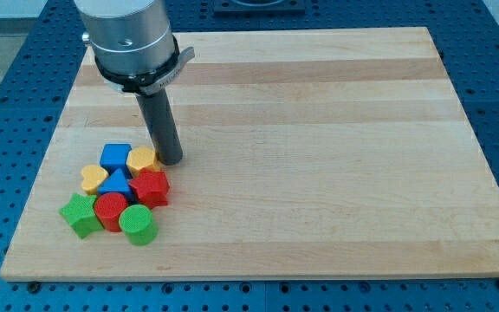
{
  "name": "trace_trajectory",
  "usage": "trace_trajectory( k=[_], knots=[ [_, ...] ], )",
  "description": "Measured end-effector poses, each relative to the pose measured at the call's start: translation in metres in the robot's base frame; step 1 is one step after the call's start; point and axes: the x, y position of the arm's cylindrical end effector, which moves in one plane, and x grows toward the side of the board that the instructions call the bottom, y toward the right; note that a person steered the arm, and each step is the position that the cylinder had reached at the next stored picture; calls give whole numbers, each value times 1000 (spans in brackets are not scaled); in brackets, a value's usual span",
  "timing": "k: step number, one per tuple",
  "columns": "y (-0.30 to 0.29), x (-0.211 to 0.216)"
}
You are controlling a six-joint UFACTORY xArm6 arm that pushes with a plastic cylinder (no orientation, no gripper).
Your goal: Move the green circle towards the center
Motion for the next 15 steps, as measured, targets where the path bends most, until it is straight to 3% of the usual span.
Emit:
trace_trajectory(
  k=[1, 3, 4, 7, 10, 12, 15],
  knots=[
    [1, 0],
    [77, -1],
    [93, 20],
    [77, 147],
    [-46, 153],
    [-50, 137],
    [-3, 93]
  ],
)
